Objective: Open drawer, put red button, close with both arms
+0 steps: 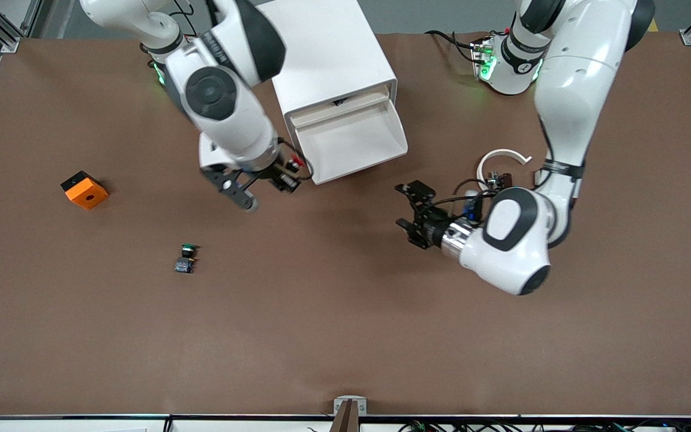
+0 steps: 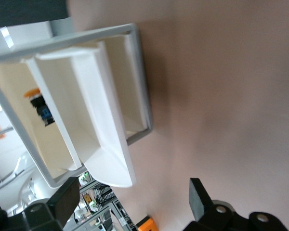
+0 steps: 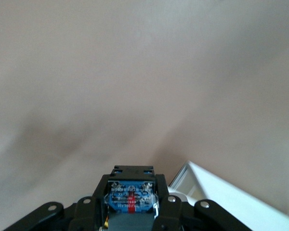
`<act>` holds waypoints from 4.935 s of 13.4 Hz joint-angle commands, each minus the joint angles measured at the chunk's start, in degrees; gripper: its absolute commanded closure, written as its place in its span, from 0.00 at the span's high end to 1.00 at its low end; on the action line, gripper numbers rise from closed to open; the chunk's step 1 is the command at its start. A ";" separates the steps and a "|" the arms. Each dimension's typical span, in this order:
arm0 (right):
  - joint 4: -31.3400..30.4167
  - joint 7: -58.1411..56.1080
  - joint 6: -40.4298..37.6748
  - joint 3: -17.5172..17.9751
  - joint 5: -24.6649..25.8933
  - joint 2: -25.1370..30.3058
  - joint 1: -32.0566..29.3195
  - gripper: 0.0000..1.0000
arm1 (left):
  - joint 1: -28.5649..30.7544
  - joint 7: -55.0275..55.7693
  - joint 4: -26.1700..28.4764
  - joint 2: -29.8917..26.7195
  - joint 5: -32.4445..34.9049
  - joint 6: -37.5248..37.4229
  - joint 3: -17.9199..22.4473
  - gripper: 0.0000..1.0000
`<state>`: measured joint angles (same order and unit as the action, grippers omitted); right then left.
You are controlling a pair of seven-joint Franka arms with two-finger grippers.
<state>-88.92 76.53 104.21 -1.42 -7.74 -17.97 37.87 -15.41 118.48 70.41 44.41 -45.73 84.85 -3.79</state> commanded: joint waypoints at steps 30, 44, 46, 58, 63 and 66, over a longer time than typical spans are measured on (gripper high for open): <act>0.67 3.69 8.40 -1.22 7.57 -7.79 14.44 1.00 | 4.25 -75.79 42.70 -22.44 34.94 41.80 -18.61 1.00; 11.84 -66.65 -19.75 -1.48 7.83 -1.38 -17.72 1.00 | -9.55 -53.63 43.67 -21.38 28.43 41.54 -23.80 1.00; 11.84 -71.93 -21.75 -1.57 7.92 -0.58 -22.03 1.00 | -9.55 -52.83 44.46 -21.21 27.10 41.54 -25.56 1.00; 17.28 -76.44 -26.69 -1.31 7.57 1.44 -36.72 1.00 | 1.50 -51.51 40.25 -23.05 36.83 41.19 -25.56 1.00; 18.25 -76.35 -25.81 -1.22 7.83 1.27 -36.99 1.00 | 13.28 -52.04 34.29 -27.09 42.38 31.19 -25.56 1.00; 17.55 -76.44 -28.43 -1.22 7.30 1.88 -37.08 1.00 | 17.51 -52.30 28.40 -29.02 45.54 25.56 -25.65 1.00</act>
<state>-71.83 0.45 78.45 -3.81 -0.39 -16.41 1.97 0.19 66.19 102.12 17.36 -2.38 114.67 -28.91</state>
